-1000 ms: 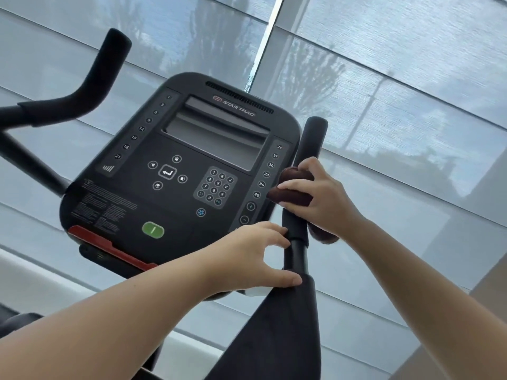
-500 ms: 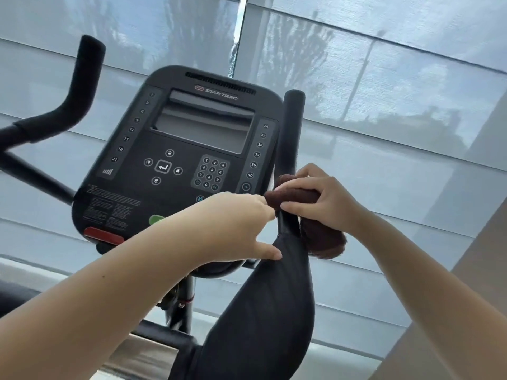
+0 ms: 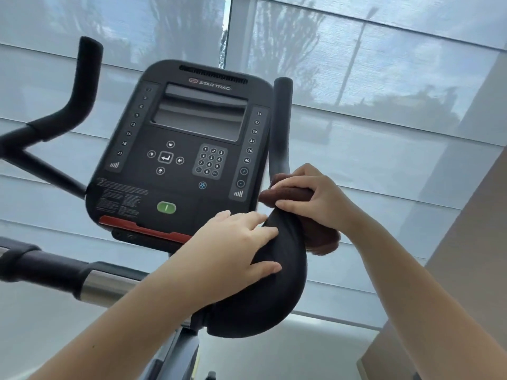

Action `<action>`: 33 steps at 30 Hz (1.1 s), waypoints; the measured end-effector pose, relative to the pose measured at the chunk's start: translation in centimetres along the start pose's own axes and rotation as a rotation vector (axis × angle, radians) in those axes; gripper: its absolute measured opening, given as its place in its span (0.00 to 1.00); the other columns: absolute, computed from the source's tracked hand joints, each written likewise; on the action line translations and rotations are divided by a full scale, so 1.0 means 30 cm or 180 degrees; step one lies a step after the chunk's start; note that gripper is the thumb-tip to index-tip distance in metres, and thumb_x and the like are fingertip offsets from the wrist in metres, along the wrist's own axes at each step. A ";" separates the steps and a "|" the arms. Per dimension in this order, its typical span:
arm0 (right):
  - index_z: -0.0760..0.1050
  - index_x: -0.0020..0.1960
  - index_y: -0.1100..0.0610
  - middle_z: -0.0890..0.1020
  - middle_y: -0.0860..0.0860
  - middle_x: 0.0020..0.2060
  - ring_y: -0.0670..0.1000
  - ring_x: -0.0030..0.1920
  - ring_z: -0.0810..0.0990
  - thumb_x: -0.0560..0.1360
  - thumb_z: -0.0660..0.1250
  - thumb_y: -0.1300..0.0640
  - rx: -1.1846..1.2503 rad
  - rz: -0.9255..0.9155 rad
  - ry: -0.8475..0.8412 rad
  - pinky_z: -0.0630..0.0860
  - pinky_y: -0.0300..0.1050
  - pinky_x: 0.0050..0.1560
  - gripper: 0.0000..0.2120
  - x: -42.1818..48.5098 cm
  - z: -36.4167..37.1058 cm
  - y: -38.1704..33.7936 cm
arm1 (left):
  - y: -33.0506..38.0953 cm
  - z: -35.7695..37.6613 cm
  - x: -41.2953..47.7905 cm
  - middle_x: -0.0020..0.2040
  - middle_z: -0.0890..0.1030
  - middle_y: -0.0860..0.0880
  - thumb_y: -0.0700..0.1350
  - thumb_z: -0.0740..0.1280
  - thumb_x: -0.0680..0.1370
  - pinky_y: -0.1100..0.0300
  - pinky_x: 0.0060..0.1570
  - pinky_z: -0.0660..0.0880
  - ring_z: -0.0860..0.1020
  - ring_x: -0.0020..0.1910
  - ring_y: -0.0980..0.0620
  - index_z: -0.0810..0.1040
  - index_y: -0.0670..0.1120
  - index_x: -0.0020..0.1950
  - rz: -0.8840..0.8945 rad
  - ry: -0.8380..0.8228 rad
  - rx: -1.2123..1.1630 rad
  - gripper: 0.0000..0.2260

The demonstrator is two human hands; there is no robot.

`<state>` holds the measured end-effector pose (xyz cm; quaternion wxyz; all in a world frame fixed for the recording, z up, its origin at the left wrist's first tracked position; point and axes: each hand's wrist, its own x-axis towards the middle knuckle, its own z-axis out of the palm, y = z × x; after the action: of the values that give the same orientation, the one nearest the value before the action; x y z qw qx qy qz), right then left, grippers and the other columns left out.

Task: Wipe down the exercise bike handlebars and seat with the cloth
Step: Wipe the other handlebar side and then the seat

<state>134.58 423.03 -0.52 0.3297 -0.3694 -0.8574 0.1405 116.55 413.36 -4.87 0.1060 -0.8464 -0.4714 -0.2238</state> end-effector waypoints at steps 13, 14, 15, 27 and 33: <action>0.76 0.50 0.35 0.73 0.46 0.44 0.37 0.48 0.72 0.67 0.73 0.53 -0.0128 -0.0042 0.0699 0.64 0.22 0.50 0.16 -0.238 0.069 -0.086 | 0.152 0.057 -0.166 0.57 0.79 0.37 0.44 0.69 0.71 0.40 0.54 0.73 0.77 0.56 0.38 0.80 0.38 0.52 -0.0438 0.0797 -0.0162 0.13; 0.76 0.50 0.36 0.72 0.46 0.44 0.37 0.48 0.72 0.67 0.73 0.53 -0.0109 -0.0055 0.0683 0.64 0.22 0.50 0.16 -0.252 0.070 -0.090 | 0.167 0.059 -0.175 0.56 0.79 0.37 0.42 0.71 0.71 0.39 0.54 0.72 0.77 0.56 0.37 0.80 0.38 0.52 -0.0496 0.0816 -0.0106 0.13; 0.76 0.50 0.36 0.72 0.47 0.44 0.37 0.48 0.72 0.67 0.73 0.53 -0.0104 -0.0079 0.0664 0.64 0.22 0.50 0.16 -0.266 0.072 -0.094 | 0.184 0.061 -0.187 0.56 0.79 0.37 0.42 0.73 0.70 0.39 0.53 0.73 0.77 0.56 0.37 0.80 0.38 0.52 -0.0572 0.0842 -0.0036 0.13; 0.78 0.56 0.47 0.71 0.50 0.47 0.42 0.45 0.70 0.68 0.72 0.52 -0.0092 -0.0440 0.0677 0.68 0.27 0.47 0.16 -0.465 0.153 -0.137 | 0.414 0.119 -0.338 0.58 0.78 0.35 0.40 0.73 0.68 0.38 0.51 0.75 0.77 0.56 0.36 0.79 0.37 0.55 -0.1655 0.1058 0.0719 0.17; 0.78 0.56 0.48 0.73 0.52 0.49 0.48 0.47 0.73 0.68 0.73 0.51 0.0080 -0.0588 0.0450 0.67 0.29 0.48 0.17 -0.602 0.188 -0.161 | 0.505 0.121 -0.484 0.57 0.78 0.36 0.40 0.73 0.68 0.41 0.54 0.72 0.77 0.55 0.38 0.79 0.38 0.54 -0.2073 0.0898 0.0839 0.16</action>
<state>137.41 406.61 -10.70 0.4055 -0.2937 -0.8606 0.0938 123.76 395.81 -14.54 0.2011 -0.5922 -0.7213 -0.2976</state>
